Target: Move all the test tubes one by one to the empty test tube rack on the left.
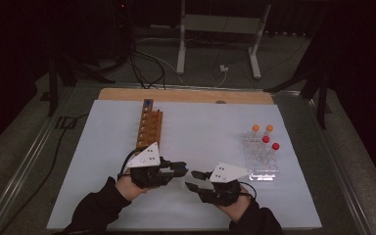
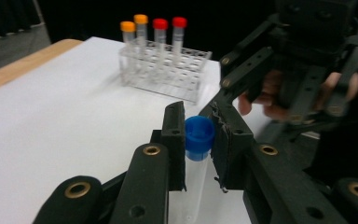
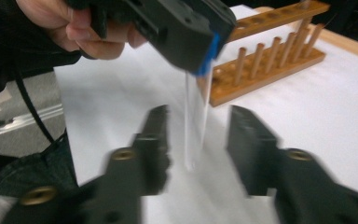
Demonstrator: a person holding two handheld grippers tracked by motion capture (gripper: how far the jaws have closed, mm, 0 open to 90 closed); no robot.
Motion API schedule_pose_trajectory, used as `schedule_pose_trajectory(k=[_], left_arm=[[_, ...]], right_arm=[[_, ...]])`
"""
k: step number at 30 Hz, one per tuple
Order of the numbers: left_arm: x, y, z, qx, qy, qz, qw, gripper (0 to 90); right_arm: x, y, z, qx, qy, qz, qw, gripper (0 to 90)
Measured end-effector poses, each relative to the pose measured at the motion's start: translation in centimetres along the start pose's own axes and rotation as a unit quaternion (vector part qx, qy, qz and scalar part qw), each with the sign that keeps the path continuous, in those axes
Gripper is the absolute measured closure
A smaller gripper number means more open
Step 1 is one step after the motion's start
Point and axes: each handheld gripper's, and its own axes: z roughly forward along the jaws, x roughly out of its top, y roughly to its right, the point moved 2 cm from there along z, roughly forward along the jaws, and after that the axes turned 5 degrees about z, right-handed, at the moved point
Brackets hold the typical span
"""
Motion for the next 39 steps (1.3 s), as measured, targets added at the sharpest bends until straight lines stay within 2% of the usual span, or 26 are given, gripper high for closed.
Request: schedule_pose_trajectory(k=[1, 2, 3, 5, 6, 7, 11, 12, 13, 15, 16, 19, 21, 26, 32, 39], left_arm=[[0.0, 0.0, 0.0, 0.000, 0.000, 0.000, 1.0000, 77.2], [0.1, -0.4, -0.3, 0.004, 0.001, -0.002, 1.0000, 77.2], [0.2, -0.8, -0.5, 0.011, 0.001, -0.005, 0.9999, 77.3], [0.5, -1.6, -1.1, 0.023, 0.002, -0.008, 0.9997, 77.3], [0.9, -2.4, -1.6, 0.039, 0.004, -0.010, 0.9992, 77.3], [0.9, -2.4, -1.6, 0.039, 0.004, -0.010, 0.9992, 77.3], [1.5, -4.4, -2.9, 0.073, 0.005, -0.010, 0.9973, 77.3], [1.9, -5.3, -3.5, 0.087, 0.007, -0.012, 0.9961, 77.3], [1.9, -5.3, -3.5, 0.087, 0.007, -0.012, 0.9961, 77.3], [2.5, -6.6, -4.4, 0.112, 0.010, -0.016, 0.9935, 77.3], [2.5, -6.6, -4.4, 0.112, 0.010, -0.016, 0.9935, 77.3], [3.0, -7.9, -5.1, 0.138, 0.014, -0.019, 0.9902, 77.3], [3.3, -8.8, -5.5, 0.153, 0.021, -0.023, 0.9877, 77.3], [3.8, -11.2, -6.3, 0.189, 0.017, -0.025, 0.9816, 77.3], [3.6, -13.9, -6.3, 0.223, 0.003, -0.029, 0.9743, 77.4], [2.8, -16.8, -5.7, 0.265, -0.007, -0.037, 0.9634, 77.4]], right_arm=[[0.0, 0.0, 0.0, 0.000, 0.000, 0.000, 1.0000, 51.6], [0.0, 0.1, -0.2, 0.000, 0.005, 0.003, 1.0000, 47.0], [0.1, 0.3, -0.4, 0.001, 0.013, 0.010, 0.9999, 34.1], [0.2, 0.5, -0.7, -0.005, 0.021, 0.016, 0.9996, 24.5], [0.2, 0.6, -0.8, -0.004, 0.024, 0.020, 0.9995, 19.8], [0.3, 0.7, -0.9, -0.010, 0.028, 0.023, 0.9993, 15.6], [0.4, 1.0, -1.2, -0.014, 0.040, 0.032, 0.9986, 11.9], [0.4, 1.3, -1.3, -0.016, 0.043, 0.034, 0.9984, 2.4], [0.4, 1.3, -1.4, -0.013, 0.044, 0.036, 0.9983, 1.1], [0.4, 1.5, -1.5, -0.017, 0.044, 0.041, 0.9980, 1.0], [0.4, 1.6, -1.6, -0.017, 0.044, 0.044, 0.9979, 1.0], [0.5, 1.7, -1.8, -0.015, 0.044, 0.044, 0.9979, 0.0], [0.5, 1.7, -2.0, -0.023, 0.048, 0.038, 0.9979, 0.0], [0.5, 1.7, -2.1, -0.022, 0.050, 0.040, 0.9977, 0.0], [0.5, 1.6, -2.2, -0.018, 0.054, 0.040, 0.9976, 0.0], [0.5, 1.7, -2.2, -0.017, 0.051, 0.040, 0.9978, 0.0]])
